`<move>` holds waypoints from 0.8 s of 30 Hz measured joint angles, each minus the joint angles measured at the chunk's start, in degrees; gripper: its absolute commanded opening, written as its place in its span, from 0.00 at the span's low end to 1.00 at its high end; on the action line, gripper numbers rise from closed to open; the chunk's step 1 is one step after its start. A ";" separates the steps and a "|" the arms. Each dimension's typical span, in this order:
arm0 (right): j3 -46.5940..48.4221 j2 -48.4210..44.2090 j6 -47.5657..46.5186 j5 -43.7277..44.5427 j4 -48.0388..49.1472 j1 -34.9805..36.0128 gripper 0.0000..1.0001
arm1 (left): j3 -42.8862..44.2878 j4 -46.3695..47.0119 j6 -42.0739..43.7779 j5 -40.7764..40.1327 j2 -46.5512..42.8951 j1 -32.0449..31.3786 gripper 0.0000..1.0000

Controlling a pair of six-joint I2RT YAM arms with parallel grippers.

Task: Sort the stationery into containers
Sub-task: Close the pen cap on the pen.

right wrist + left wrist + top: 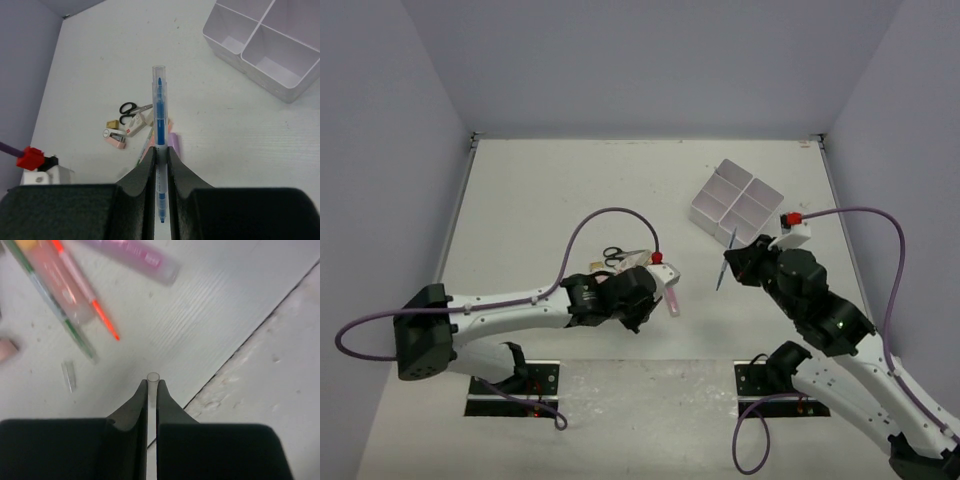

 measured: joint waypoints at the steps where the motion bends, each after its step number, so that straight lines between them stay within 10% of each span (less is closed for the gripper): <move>1: 0.00 -0.66 0.21 -0.01 0.25 0.00 0.00 | -0.09 2.68 0.39 0.48 -1.58 0.00 0.00; 9: -1.78 -7.13 1.81 -7.81 9.97 -0.13 0.00 | -13.40 34.31 3.86 12.13 -17.99 -0.02 0.00; 24: -7.08 -10.95 -5.67 -31.03 34.35 -0.13 0.00 | -22.23 72.50 4.04 28.23 -19.12 -0.04 0.00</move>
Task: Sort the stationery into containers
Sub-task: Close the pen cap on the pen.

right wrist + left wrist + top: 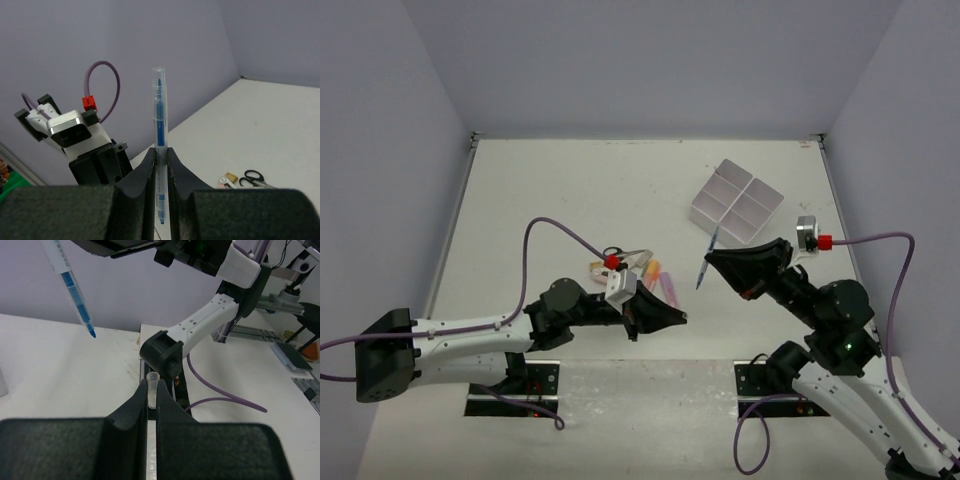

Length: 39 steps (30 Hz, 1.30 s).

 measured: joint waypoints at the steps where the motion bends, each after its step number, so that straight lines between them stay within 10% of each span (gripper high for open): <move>1: 0.00 -0.51 -0.81 -0.93 0.63 0.00 0.00 | 0.00 0.91 -0.19 0.08 0.01 0.00 0.00; 39: -0.74 3.62 2.76 -22.12 7.66 -0.04 0.00 | -0.87 6.72 -0.24 1.67 1.88 0.00 0.00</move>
